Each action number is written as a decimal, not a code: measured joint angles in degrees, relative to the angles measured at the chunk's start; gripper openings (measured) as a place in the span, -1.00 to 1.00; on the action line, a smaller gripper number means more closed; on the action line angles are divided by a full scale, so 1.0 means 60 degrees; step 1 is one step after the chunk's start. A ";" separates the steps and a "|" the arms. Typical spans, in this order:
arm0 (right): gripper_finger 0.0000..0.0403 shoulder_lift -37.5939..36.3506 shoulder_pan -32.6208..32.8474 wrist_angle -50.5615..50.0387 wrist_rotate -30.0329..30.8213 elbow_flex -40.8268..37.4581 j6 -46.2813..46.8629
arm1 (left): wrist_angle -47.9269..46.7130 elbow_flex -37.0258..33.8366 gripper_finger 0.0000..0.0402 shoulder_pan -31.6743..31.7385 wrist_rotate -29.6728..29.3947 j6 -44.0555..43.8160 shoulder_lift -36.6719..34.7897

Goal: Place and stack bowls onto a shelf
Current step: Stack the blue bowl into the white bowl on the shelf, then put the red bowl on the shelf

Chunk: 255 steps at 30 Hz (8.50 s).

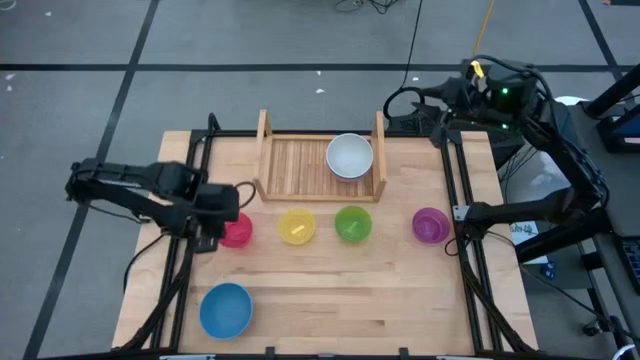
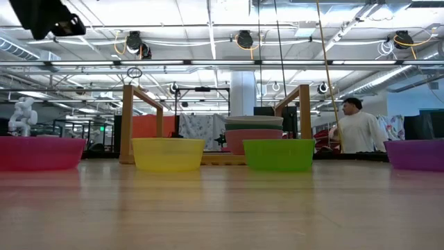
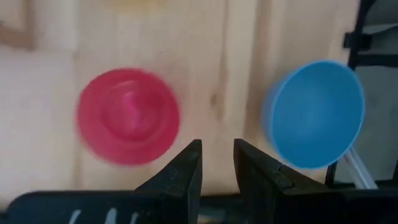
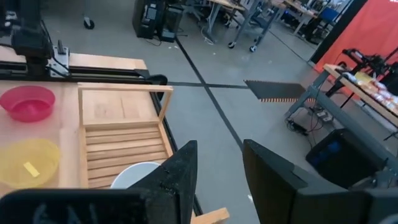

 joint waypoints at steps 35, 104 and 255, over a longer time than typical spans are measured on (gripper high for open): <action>-0.40 -0.0140 0.0000 -0.0255 0.0000 -0.0001 0.0269 | 0.6679 -0.4821 -0.52 -0.6056 -0.1854 -0.6887 -0.0105; -0.40 -0.0488 -0.0003 -0.0733 0.0000 -0.0004 0.0188 | 0.2066 0.5434 -0.95 0.3765 -0.1816 -0.0158 0.4046; -0.40 -0.0610 0.0106 -0.2410 -0.0073 -0.0004 -0.0826 | 0.1195 -0.1276 -0.57 0.3260 -0.1337 0.2072 0.2713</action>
